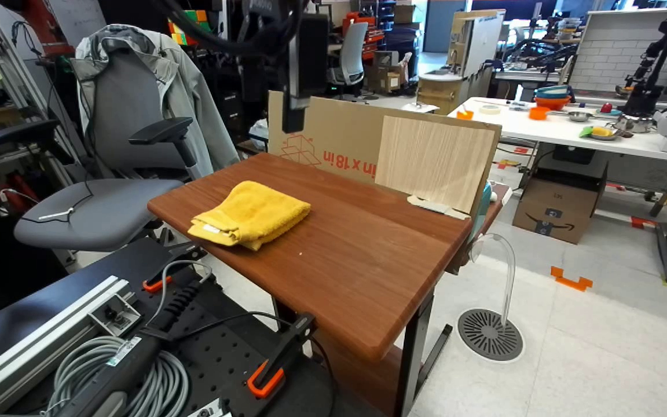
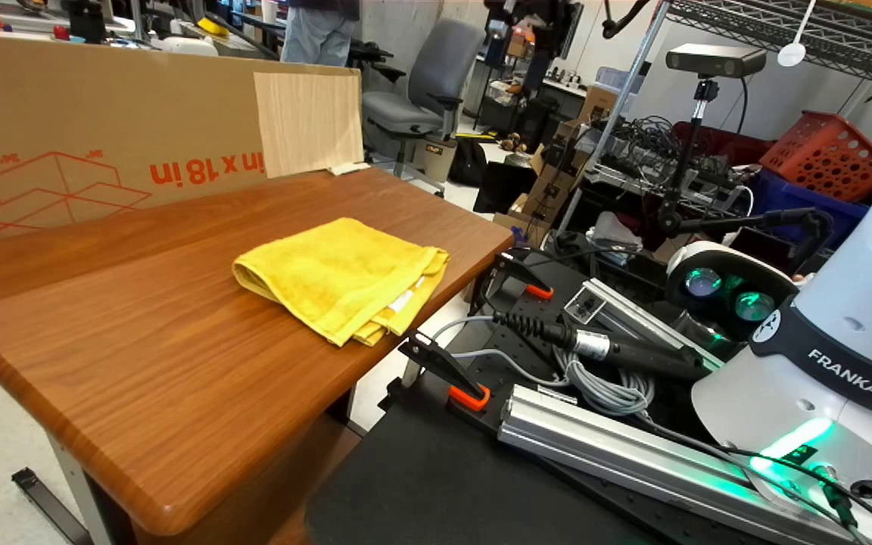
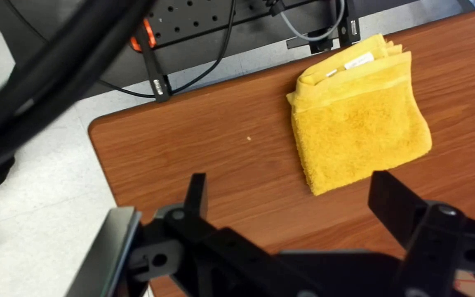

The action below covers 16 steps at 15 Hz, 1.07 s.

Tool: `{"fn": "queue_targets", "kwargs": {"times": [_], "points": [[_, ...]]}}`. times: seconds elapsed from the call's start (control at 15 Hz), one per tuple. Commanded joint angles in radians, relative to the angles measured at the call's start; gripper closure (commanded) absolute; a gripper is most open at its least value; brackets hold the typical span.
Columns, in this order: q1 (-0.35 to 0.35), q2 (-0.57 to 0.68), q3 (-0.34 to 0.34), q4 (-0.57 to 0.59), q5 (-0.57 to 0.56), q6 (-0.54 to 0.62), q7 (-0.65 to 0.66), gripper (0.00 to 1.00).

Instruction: Wipe the top of the table with the yellow towel

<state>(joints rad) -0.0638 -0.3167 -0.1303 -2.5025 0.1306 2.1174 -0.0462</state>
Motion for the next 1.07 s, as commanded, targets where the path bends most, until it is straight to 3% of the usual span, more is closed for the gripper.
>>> {"fn": "queue_targets", "kwargs": {"times": [0.0,0.2,0.27,0.53,0.73,1.0], "points": [[0.055,0.044,0.082,-0.070,0.053,0.148,0.072,0.00],[0.098,0.063,0.133,-0.148,0.054,0.278,0.074,0.00],[0.081,0.064,0.120,-0.105,0.031,0.206,0.078,0.00],[0.089,0.063,0.123,-0.135,0.038,0.250,0.073,0.00],[0.109,0.081,0.115,-0.109,0.111,0.272,0.069,0.00],[0.174,0.158,0.172,-0.053,0.222,0.281,0.110,0.00]]}}
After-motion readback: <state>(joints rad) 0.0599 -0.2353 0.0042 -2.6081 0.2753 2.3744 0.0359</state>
